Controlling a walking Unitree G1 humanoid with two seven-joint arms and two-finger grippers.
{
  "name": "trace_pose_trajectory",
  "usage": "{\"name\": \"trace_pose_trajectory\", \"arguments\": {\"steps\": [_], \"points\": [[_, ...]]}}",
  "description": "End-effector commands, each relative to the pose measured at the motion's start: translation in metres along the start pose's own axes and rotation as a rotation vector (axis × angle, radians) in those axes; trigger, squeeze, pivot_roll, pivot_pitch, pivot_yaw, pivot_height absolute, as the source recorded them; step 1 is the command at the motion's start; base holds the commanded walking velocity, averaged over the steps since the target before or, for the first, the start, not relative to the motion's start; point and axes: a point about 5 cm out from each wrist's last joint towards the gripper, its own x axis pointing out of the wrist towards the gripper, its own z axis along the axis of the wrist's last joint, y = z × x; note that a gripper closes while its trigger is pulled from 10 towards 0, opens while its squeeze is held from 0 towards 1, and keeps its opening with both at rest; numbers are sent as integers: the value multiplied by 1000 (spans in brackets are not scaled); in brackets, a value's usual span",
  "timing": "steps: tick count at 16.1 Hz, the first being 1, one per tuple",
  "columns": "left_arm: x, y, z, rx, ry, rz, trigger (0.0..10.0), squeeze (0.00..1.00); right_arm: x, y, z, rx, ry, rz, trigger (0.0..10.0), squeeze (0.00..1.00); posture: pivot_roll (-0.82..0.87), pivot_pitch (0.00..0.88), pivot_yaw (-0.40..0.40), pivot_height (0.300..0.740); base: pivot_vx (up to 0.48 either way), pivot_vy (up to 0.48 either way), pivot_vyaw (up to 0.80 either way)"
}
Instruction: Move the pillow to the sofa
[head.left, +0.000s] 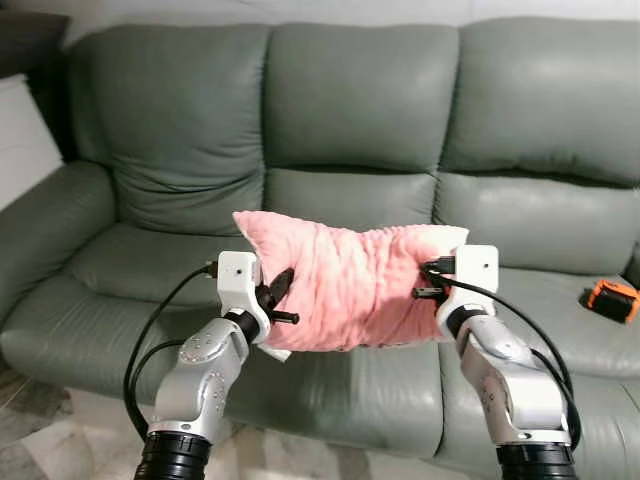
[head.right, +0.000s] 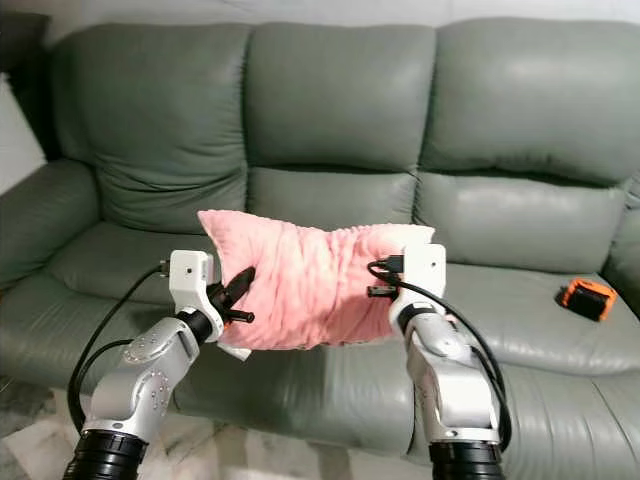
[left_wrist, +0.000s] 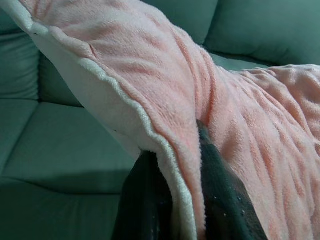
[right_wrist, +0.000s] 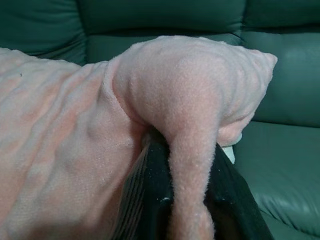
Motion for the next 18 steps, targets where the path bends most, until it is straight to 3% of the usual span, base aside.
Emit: {"name": "trace_pose_trajectory", "arguments": {"steps": [1,6,14,16,18], "points": [[2,-3,6,16,-22,-21,10000,0,1,2,7,-3,-29,5,10000,0,-177,0,39,740,0,0,0],[2,-3,4,12,5,-8,10000,0,0,1,6,-2,-27,3,10000,0,-177,0,40,740,0,104,0],[3,-4,3,26,8,-14,10000,0,0,1,6,-5,-26,0,10000,0,-181,0,38,740,0,454,0],[3,-5,4,52,-1,-17,10000,0,0,0,6,-6,-24,-2,10000,0,-180,0,37,740,0,0,0],[5,-2,5,131,-12,23,10000,0,1,-1,6,-8,-24,-7,10000,0,-181,0,37,740,0,0,0]]}}
